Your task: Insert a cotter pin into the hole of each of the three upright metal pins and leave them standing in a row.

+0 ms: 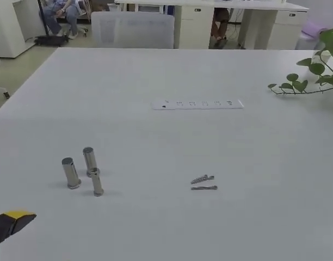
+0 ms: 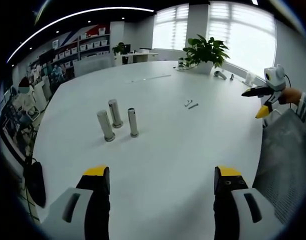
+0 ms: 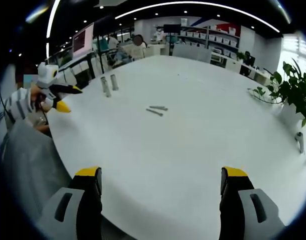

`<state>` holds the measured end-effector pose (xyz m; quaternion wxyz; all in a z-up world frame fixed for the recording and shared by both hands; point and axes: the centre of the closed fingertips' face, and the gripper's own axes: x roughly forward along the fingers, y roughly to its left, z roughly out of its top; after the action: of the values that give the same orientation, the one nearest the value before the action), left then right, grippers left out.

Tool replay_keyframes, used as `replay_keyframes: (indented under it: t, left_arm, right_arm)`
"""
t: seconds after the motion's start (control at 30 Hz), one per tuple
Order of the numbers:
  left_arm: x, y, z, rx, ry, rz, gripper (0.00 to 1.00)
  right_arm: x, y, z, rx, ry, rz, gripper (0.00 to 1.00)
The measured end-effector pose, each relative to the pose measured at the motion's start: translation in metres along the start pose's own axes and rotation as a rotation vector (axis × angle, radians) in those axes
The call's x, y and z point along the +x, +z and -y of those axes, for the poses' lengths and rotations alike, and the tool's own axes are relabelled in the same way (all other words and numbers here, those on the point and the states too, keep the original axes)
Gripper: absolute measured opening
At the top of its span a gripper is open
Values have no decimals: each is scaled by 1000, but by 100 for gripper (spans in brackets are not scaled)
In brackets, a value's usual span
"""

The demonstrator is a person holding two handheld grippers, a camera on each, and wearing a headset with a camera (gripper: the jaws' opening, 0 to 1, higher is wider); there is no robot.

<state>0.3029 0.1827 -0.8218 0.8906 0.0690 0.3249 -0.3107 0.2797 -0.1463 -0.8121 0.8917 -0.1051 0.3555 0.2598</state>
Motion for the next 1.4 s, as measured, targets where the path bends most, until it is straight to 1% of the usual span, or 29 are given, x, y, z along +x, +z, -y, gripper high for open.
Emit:
replay_keyframes:
  t: [0.07,0.17,0.23,0.33,0.4,0.53,0.6,0.83,1.0,1.07,1.3,1.4]
  left_arm:
    - [2,3,0,-1,-3,9,84]
    - [6,5,-2,5,-4,12,82]
    - [8,8,-3,25,-2,16,78]
    - [10,13,-3,33,-4,30,78]
    - [12,15,-3,30,-7,35,77]
    - [17,15,-3,24,-21,36,76]
    - [19,16,-3,10,-25,39,75]
    - [23,25,-7,9,-19,62,70]
    - [28,29,-11,25,-12,64,66]
    - [30,32,-12,22,-11,65,65]
    - [39,39,-11,37,-17,59,58]
    - [43,41,-10,45,-27,60,57]
  right_arm:
    - [0,1,-1,6,4,7,100]
    - [0,2,-2,6,8,8,100]
    - [0,2,-2,2,11,7,100]
    - [0,2,-2,2,12,8,100]
    - [0,1,-2,4,11,8,100]
    - [0,2,-2,4,12,7,100]
    - [0,2,-3,1,13,8,100]
    - [1,2,-5,-8,24,2,100]
    - [1,5,-7,-14,29,4,100]
    - [1,6,-7,-16,30,7,100]
    - [2,6,-11,-18,38,5,100]
    - [3,6,-11,-17,38,7,100]
